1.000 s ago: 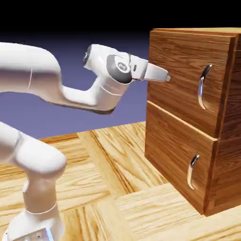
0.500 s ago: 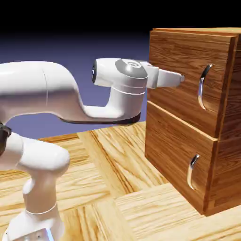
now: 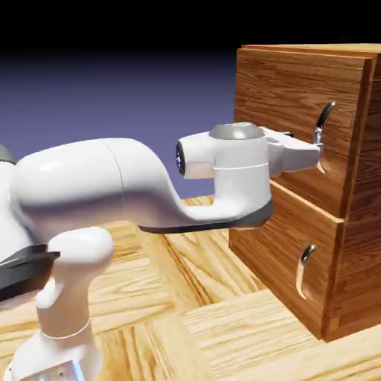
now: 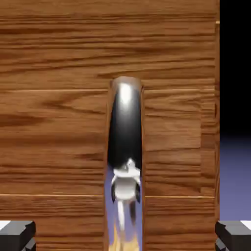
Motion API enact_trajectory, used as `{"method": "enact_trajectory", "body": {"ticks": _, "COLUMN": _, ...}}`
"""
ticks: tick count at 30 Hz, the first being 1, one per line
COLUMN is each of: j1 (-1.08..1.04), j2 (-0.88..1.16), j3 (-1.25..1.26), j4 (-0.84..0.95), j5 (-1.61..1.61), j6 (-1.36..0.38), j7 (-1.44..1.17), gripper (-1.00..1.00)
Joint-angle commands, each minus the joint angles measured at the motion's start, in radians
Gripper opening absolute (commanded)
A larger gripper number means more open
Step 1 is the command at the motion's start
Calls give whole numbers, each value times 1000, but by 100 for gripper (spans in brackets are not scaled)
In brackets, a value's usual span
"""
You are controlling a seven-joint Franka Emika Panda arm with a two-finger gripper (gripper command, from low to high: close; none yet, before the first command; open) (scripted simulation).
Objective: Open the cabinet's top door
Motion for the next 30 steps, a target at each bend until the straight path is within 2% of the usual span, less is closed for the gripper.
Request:
{"method": "enact_trajectory", "body": {"ticks": 1, "j1": 37, "j2": 9, "j3": -21, "j4": 28, "j5": -5, "j6": -5, "j7": 1, "gripper": 0}}
{"method": "enact_trajectory", "body": {"ticks": 3, "j1": 107, "j2": 25, "j3": -60, "j4": 80, "j5": -14, "j6": -14, "j7": 1, "gripper": 0}}
{"method": "enact_trajectory", "body": {"ticks": 4, "j1": 107, "j2": 25, "j3": -60, "j4": 80, "j5": -14, "j6": -14, "j7": 1, "gripper": -100}}
{"method": "enact_trajectory", "body": {"ticks": 13, "j1": -183, "j2": 7, "j3": 166, "j4": -193, "j5": 115, "j6": -200, "j7": 3, "gripper": -100}}
{"method": "enact_trajectory", "body": {"ticks": 22, "j1": -466, "j2": -106, "j3": 487, "j4": -482, "j5": 385, "j6": -425, "j7": -54, "gripper": -100}}
{"method": "enact_trajectory", "body": {"ticks": 27, "j1": -546, "j2": -191, "j3": 666, "j4": -598, "j5": 570, "j6": -551, "j7": -96, "gripper": -100}}
{"method": "enact_trajectory", "body": {"ticks": 30, "j1": -451, "j2": -269, "j3": 654, "j4": -634, "j5": 599, "j6": -681, "j7": -162, "gripper": -100}}
